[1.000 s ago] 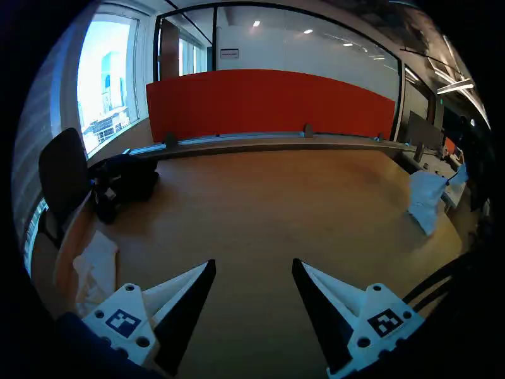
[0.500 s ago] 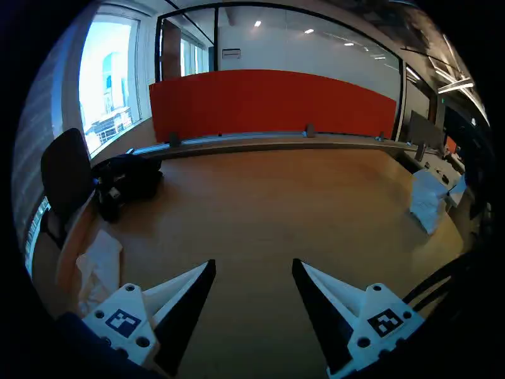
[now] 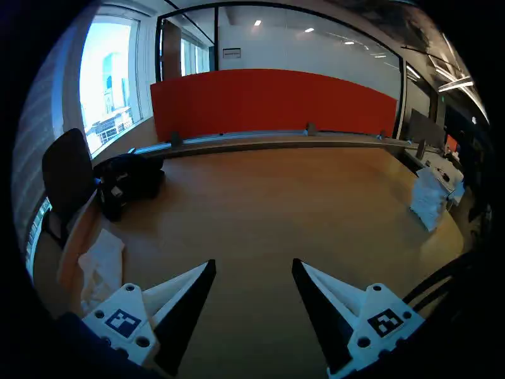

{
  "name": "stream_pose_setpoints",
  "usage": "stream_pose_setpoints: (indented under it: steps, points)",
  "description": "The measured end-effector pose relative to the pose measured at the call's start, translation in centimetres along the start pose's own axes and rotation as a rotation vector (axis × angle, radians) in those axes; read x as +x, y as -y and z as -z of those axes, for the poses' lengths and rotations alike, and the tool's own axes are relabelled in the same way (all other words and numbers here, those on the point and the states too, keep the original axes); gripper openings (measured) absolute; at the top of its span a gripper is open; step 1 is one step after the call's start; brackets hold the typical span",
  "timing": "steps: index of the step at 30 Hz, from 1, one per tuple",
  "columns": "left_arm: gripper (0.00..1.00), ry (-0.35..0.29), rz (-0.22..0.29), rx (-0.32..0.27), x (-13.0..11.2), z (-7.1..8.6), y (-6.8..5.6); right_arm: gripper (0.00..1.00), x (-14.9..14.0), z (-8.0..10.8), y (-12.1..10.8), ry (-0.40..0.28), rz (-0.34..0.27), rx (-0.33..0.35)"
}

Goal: Fold towel

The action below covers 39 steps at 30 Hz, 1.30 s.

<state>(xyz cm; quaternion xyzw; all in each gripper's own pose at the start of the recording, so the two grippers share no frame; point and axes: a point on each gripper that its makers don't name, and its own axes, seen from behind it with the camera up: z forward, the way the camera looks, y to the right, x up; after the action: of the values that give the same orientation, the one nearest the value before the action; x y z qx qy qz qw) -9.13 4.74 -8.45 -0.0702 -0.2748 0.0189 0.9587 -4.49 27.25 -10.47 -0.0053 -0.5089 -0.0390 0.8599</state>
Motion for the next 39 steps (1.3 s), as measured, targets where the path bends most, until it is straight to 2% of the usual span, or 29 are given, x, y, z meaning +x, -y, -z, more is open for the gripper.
stream_pose_setpoints:
  steps: [8, 17, 27, 32, 33, 36, 39]
  points:
    - [0.89, 0.0, -0.002, 0.004, 0.0, 0.2, 0.1, 0.05, -0.5, -1.1, 0.0, 0.018, -0.007, -0.013]
    - [0.89, 0.001, -0.001, 0.003, 0.0, 0.1, 0.0, 0.06, -0.4, -1.2, 0.2, -0.006, -0.02, -0.02]
    - [0.89, -0.002, 0.003, 0.002, 0.0, 0.0, 0.0, 0.21, -0.1, -0.1, 0.2, -0.057, -0.027, -0.04]
    - [0.89, -0.004, 0.006, 0.0, 0.1, -0.1, 0.0, 0.23, -0.1, 0.6, 0.1, -0.08, -0.033, -0.05]
    - [0.89, -0.005, 0.006, -0.001, 0.1, -0.1, 0.0, 0.26, 0.0, 0.7, 0.1, -0.085, -0.034, -0.05]
    - [0.89, -0.006, 0.005, -0.003, 0.1, -0.2, -0.1, 0.44, 0.6, 1.3, 0.5, -0.116, -0.028, -0.044]
    - [0.89, -0.005, 0.006, -0.005, 0.1, -0.2, -0.2, 0.7, 1.3, 1.7, 0.7, -0.144, -0.017, -0.045]
